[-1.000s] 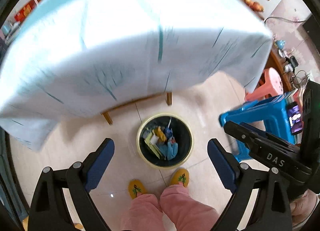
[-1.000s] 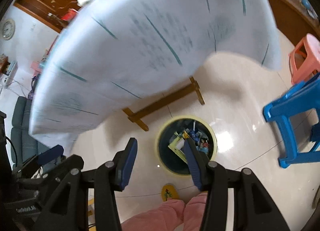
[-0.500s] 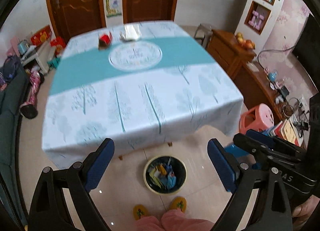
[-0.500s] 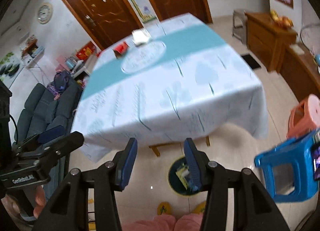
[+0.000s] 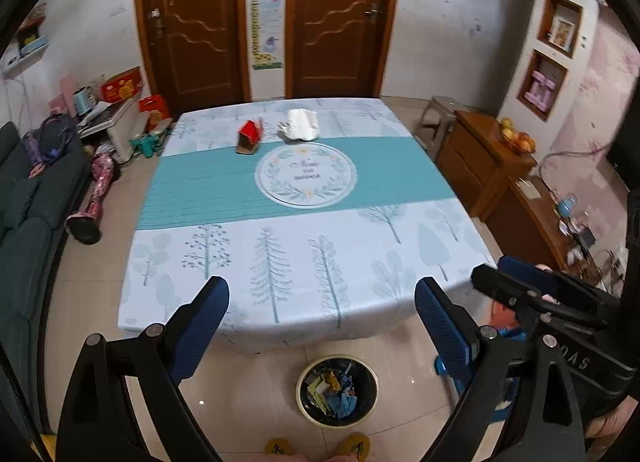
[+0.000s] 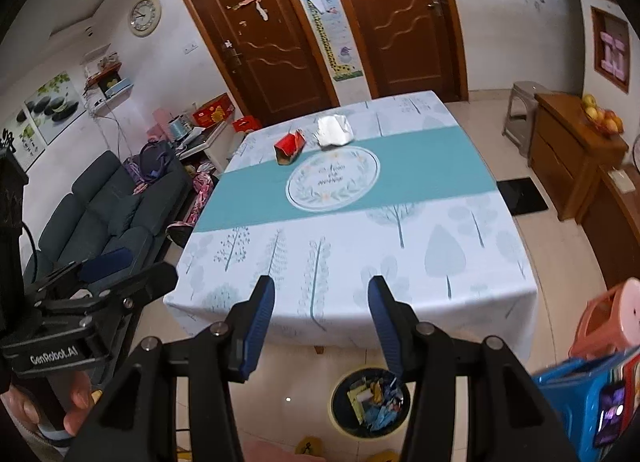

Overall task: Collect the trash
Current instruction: 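Raise both tools back over the table toward the red carton and tissue, then grasp the red carton with the left tool while the right tool grasps the white tissue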

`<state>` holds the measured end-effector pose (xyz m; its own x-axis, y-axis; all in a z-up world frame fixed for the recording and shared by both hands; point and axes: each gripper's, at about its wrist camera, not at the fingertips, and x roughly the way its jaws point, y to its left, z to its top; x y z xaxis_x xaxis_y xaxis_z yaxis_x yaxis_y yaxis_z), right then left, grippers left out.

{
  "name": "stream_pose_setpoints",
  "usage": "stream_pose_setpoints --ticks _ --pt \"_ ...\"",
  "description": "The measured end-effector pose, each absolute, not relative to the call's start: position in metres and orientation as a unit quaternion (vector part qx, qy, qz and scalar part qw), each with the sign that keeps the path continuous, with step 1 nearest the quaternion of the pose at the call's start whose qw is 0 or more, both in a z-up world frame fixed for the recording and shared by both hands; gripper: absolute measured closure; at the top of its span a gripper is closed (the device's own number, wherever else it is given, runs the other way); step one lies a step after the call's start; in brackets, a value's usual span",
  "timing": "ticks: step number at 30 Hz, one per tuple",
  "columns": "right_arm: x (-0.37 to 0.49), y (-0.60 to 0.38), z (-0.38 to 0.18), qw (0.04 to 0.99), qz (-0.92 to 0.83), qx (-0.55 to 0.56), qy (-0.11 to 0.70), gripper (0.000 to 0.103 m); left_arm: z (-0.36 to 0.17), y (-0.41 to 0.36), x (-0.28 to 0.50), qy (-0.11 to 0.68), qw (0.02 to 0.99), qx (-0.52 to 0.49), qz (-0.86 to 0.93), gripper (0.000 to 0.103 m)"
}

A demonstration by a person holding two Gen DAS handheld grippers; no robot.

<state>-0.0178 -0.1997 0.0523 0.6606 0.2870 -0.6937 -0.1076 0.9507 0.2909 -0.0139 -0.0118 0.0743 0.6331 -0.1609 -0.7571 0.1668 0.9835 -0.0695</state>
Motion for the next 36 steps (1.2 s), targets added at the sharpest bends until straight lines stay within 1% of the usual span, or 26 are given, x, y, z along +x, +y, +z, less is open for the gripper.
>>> stream_pose_setpoints --ticks 5,10,14,20,26,31,32,35,36 --pt "0.013 -0.195 0.059 0.906 0.122 0.101 0.393 0.054 0.075 0.006 0.011 0.428 0.902 -0.008 -0.063 0.01" --pt "0.05 -0.183 0.057 0.904 0.129 0.095 0.396 0.054 0.07 0.034 0.062 0.443 0.894 -0.039 -0.051 0.01" --pt "0.092 -0.173 0.054 0.903 0.124 0.092 0.401 0.054 0.068 0.052 0.115 0.442 0.895 -0.039 -0.054 0.01" --pt "0.173 -0.161 0.046 0.897 0.095 0.105 0.418 0.054 0.057 0.066 0.227 0.465 0.881 -0.012 -0.079 0.01" --pt "0.262 -0.15 0.027 0.888 0.06 0.119 0.441 0.054 0.02 0.062 0.35 0.522 0.845 0.001 -0.116 0.01" --pt "0.328 -0.145 0.002 0.879 0.037 0.116 0.46 0.054 -0.031 0.053 0.432 0.571 0.813 0.015 -0.118 0.01" --pt "0.341 -0.144 -0.003 0.878 0.033 0.117 0.464 0.053 -0.043 0.049 0.447 0.58 0.806 0.02 -0.116 0.01" --pt "0.375 -0.145 -0.018 0.874 0.029 0.123 0.468 0.044 -0.069 0.041 0.473 0.595 0.796 0.037 -0.106 0.01" --pt "0.387 -0.146 -0.023 0.874 0.027 0.124 0.469 0.044 -0.078 0.038 0.482 0.598 0.794 0.046 -0.101 0.01"
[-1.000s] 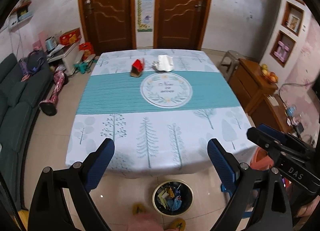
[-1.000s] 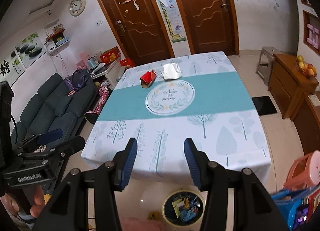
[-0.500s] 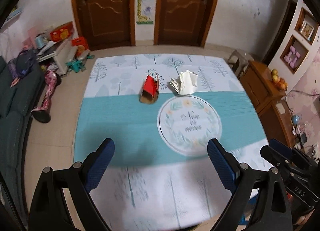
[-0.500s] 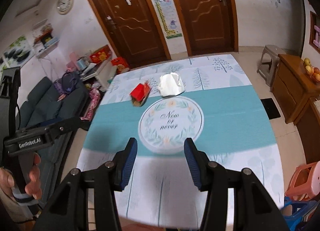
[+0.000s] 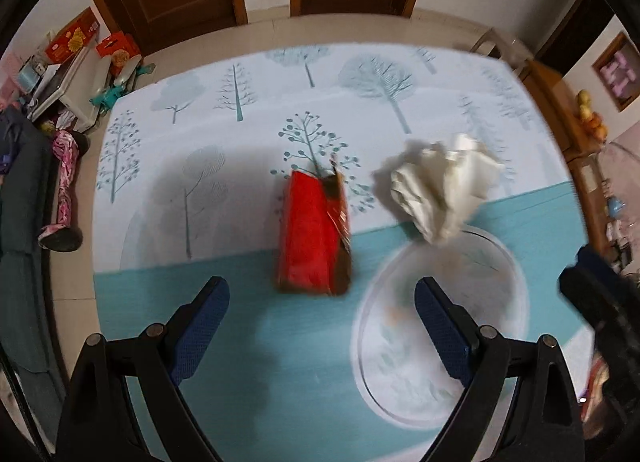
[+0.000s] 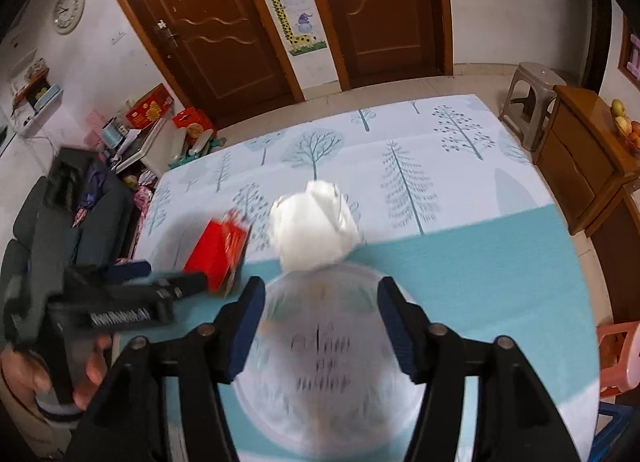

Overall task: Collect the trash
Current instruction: 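Grasp the red carton with the left tool while the right tool grasps the white tissue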

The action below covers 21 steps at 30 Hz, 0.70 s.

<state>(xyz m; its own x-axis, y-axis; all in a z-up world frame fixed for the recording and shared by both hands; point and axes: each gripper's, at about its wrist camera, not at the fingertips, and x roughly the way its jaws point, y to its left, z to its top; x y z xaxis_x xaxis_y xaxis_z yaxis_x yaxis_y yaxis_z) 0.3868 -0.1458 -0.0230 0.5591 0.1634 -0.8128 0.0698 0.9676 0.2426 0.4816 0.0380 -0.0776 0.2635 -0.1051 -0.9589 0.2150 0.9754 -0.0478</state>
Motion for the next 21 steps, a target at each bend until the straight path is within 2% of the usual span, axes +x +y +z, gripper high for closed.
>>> stream_pose_setpoints --ticks 11,14,15,19,20,21 --pt "0.47 -0.153 -0.086 0.855 0.021 0.134 0.501 0.043 -0.128 0.024 0.53 0.62 0.778 0.046 -0.092 0.012" --pt "0.481 -0.149 -0.097 0.85 0.034 0.136 0.507 0.043 -0.138 0.027 0.535 0.63 0.77 0.034 -0.096 0.031" --pt "0.485 -0.149 -0.099 0.848 0.039 0.14 0.509 0.043 -0.142 0.028 0.536 0.638 0.763 0.026 -0.101 0.041" --pt "0.492 -0.147 -0.11 0.835 0.065 0.17 0.52 0.044 -0.143 0.03 0.534 0.632 0.767 0.025 -0.108 0.051" --pt "0.492 -0.147 -0.113 0.831 0.071 0.18 0.522 0.048 -0.143 0.03 0.534 0.63 0.768 0.023 -0.109 0.052" --pt "0.493 -0.146 -0.115 0.827 0.078 0.189 0.523 0.061 -0.143 0.032 0.534 0.628 0.77 0.019 -0.111 0.053"
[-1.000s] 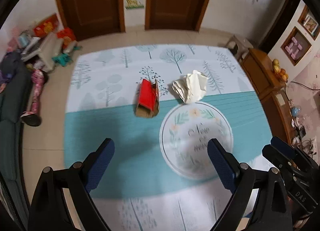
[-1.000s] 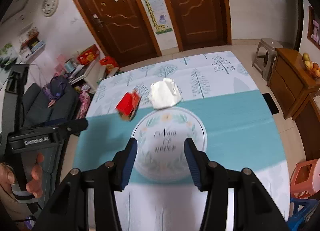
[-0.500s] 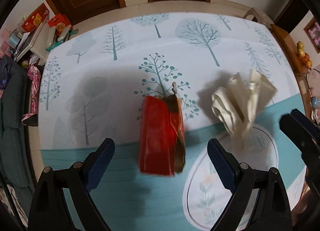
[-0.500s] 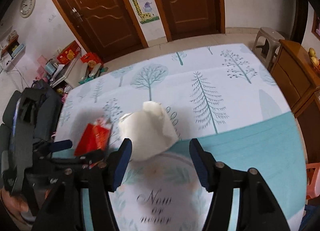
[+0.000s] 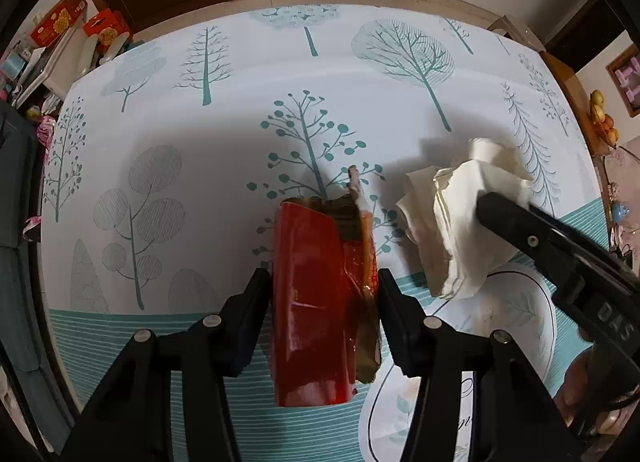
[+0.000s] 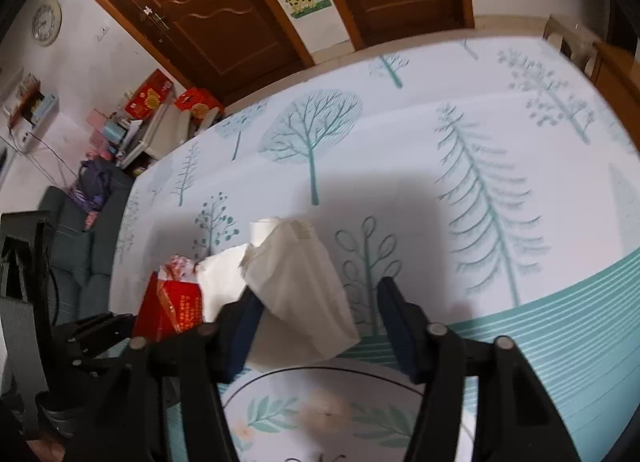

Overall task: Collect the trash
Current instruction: 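Grasp the red carton with the left tool while the right tool grasps the white tissue, then carry the red carton and white tissue down over the black bin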

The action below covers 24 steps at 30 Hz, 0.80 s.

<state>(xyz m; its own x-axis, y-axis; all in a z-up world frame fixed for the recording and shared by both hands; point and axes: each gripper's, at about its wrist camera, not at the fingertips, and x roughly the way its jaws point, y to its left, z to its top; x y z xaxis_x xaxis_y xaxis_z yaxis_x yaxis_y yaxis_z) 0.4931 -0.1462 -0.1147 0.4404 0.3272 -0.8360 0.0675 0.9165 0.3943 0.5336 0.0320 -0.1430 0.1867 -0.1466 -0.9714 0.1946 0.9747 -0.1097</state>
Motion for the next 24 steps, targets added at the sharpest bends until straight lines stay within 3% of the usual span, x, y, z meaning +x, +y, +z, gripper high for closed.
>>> stream_pose_setpoints --ticks 8,24 --pt "0.478 -0.135 -0.102 0.834 0.076 0.172 0.518 0.073 -0.136 0.045 0.519 0.619 0.777 -0.006 -0.114 0.061" --pt "0.352 -0.164 -0.033 0.866 0.069 0.179 0.462 0.074 -0.058 0.037 0.397 0.569 0.813 -0.032 -0.121 0.061"
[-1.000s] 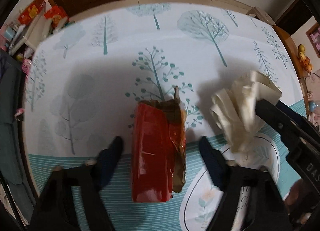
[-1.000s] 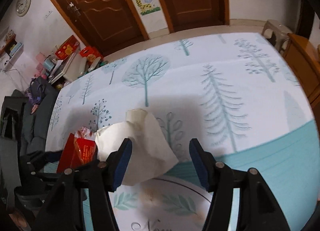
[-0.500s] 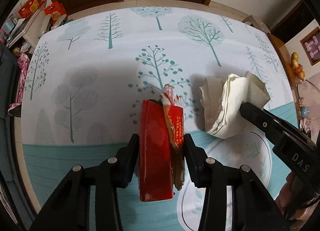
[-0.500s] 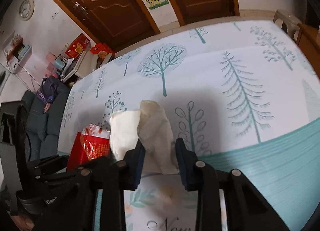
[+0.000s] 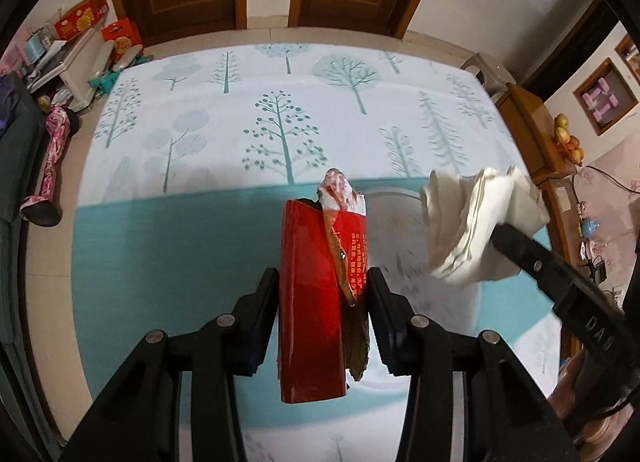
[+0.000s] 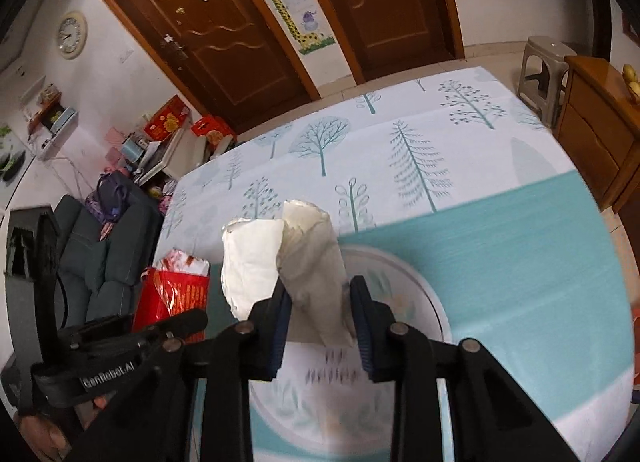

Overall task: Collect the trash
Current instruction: 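Carry the red carton and white tissue down over the black bin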

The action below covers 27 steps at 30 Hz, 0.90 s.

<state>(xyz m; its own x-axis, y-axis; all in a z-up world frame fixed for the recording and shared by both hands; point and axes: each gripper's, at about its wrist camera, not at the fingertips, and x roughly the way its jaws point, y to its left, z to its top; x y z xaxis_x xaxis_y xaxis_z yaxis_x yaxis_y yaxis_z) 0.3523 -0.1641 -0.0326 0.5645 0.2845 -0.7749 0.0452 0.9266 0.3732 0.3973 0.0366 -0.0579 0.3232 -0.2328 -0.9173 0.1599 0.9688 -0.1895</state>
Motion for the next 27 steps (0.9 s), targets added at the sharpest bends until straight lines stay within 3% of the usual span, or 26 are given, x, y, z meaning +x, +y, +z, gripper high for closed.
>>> stream_pose_setpoints --ticks 14,27 --pt "0.184 -0.187 0.01 0.877 0.126 0.163 0.435 0.074 0.002 0.008 0.212 0.52 0.848 -0.037 -0.094 0.061" --pt "0.043 -0.218 0.028 0.875 0.165 0.15 0.429 0.074 0.023 -0.034 0.059 0.509 0.857 -0.033 -0.069 0.061"
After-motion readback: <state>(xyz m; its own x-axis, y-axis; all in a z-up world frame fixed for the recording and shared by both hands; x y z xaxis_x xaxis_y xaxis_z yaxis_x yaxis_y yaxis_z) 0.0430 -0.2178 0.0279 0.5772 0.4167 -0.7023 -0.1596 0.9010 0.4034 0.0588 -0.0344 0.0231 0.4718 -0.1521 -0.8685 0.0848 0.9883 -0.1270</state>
